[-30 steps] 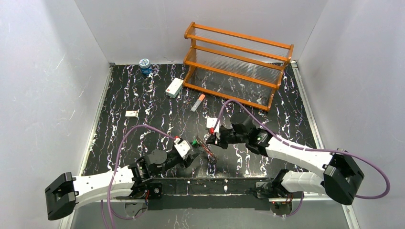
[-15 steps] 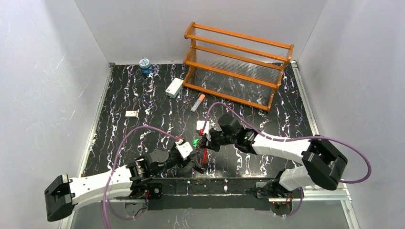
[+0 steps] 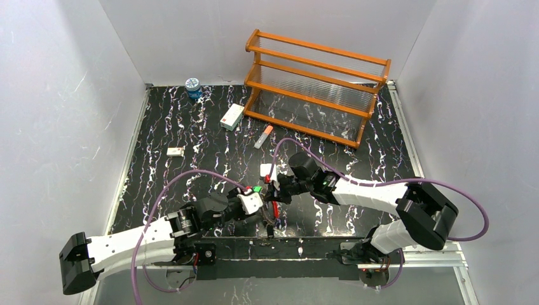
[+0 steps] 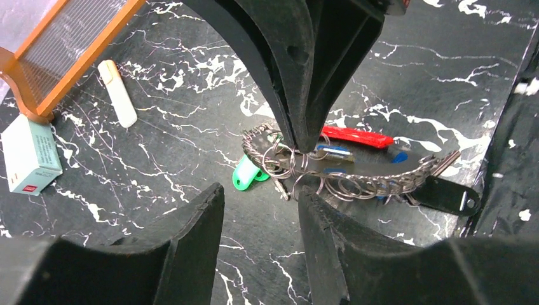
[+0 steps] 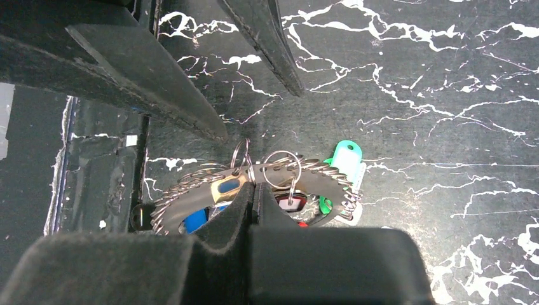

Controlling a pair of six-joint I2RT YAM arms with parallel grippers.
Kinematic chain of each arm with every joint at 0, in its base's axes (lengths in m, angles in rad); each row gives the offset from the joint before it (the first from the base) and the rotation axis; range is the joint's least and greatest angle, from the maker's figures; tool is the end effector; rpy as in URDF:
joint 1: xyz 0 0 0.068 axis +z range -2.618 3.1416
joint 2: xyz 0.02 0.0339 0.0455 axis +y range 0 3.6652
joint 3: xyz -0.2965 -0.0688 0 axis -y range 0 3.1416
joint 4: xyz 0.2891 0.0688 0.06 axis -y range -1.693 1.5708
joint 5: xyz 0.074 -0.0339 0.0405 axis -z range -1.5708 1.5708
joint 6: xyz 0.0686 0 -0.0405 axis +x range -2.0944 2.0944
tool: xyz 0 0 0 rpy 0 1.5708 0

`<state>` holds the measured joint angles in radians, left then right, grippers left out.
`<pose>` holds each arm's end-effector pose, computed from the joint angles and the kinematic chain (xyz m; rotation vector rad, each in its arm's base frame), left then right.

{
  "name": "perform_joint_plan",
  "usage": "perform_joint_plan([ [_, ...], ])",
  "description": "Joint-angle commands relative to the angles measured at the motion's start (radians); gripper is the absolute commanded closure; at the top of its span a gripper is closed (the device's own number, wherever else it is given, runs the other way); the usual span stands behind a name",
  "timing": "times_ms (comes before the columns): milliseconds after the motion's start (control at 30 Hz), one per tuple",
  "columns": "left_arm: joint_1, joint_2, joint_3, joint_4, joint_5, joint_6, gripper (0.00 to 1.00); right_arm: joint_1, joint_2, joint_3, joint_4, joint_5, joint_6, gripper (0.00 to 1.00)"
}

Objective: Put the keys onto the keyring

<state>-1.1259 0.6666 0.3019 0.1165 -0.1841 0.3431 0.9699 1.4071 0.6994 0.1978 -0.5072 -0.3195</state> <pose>0.1041 -0.1892 0.2150 1.1271 1.4440 -0.3865 0.1689 0.3053 0.1983 -1.5297 1.4989 0.9168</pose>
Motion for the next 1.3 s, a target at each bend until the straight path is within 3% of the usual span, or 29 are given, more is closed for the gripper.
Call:
perform_joint_plan([
  [0, 0.003, 0.014, 0.037, -0.021, 0.033, 0.077, 0.54, 0.001, -0.022, 0.019, 0.056, -0.047, -0.018, 0.99],
  [300, 0.003, 0.082, 0.026, 0.084, 0.105, 0.09, 0.54, 0.001, -0.035, 0.011, 0.062, -0.077, -0.023, 0.99],
  [500, 0.002, 0.103, 0.013, 0.145, 0.095, 0.075, 0.71, 0.002, -0.049, 0.005, 0.067, -0.09, -0.023, 0.99],
  [767, 0.002, 0.182, 0.025, 0.152, 0.104, 0.072, 0.75, 0.002, -0.049, 0.01, 0.062, -0.094, -0.029, 0.99],
  [900, 0.003, 0.243, 0.06, 0.099, 0.087, 0.072, 0.99, 0.002, -0.048, 0.011, 0.059, -0.097, -0.033, 0.99],
  [1067, 0.003, 0.278, 0.083, 0.07, 0.053, 0.054, 1.0, 0.002, -0.053, 0.004, 0.056, -0.068, -0.05, 0.99],
  [1267, 0.003, 0.204, 0.059, 0.086, 0.044, 0.035, 1.0, 0.001, -0.078, -0.035, 0.094, -0.041, -0.064, 0.99],
])
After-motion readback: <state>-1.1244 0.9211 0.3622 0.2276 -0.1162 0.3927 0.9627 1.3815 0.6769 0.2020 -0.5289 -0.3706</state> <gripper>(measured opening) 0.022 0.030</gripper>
